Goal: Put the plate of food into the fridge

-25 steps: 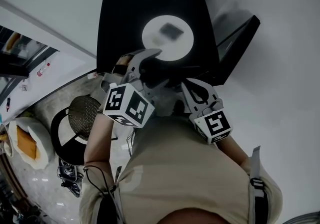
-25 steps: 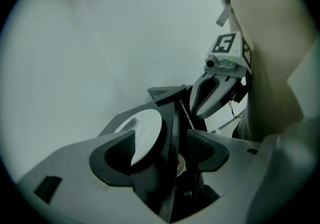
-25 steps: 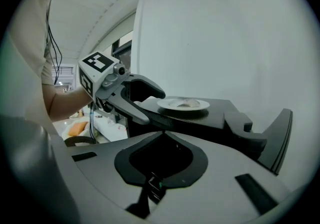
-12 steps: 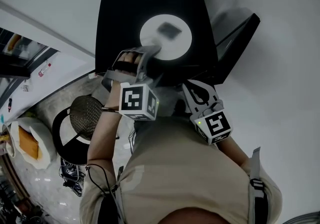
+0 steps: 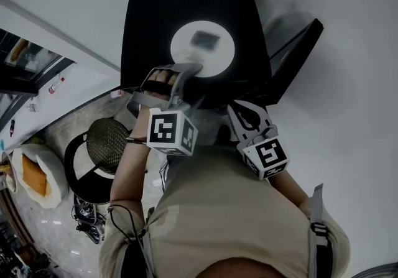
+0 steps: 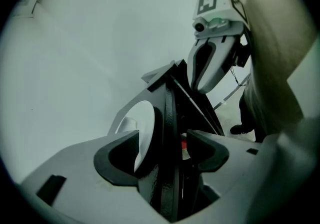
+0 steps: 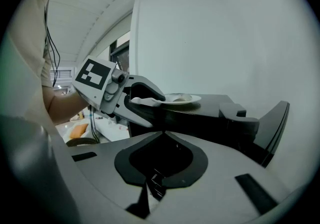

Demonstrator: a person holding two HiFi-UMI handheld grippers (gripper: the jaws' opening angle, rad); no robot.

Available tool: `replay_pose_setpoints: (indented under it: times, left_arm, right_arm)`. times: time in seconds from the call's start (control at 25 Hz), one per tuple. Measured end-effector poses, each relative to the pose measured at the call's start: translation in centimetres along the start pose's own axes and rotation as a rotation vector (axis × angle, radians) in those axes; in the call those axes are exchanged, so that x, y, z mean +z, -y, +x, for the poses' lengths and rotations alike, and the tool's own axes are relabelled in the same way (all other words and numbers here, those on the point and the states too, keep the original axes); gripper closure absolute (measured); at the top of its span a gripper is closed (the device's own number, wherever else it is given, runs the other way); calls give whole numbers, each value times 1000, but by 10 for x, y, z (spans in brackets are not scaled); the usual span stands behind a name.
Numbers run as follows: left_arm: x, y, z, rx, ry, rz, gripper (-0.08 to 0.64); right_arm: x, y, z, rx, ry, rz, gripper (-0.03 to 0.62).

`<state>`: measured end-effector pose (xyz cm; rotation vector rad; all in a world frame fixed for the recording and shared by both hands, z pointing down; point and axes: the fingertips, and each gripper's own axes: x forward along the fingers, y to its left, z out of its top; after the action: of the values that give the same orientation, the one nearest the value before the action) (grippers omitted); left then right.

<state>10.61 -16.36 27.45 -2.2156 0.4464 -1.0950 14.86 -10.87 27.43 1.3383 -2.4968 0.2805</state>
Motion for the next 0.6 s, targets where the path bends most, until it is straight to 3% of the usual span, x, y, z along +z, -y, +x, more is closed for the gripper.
replay_pose_setpoints:
  times: [0.12,0.4,0.6]
  left_arm:
    - [4,-10,3,30,11,-28,259]
    - [1,-7,8,27,-5,-8,263]
    - [-1,-5,3,62,7,-26,318]
  right_arm:
    - [0,-2,1,14,-1,0,568]
    - [-1,0,2,8,-3,1,567]
    - [-3,1,4,16,-10,24,567]
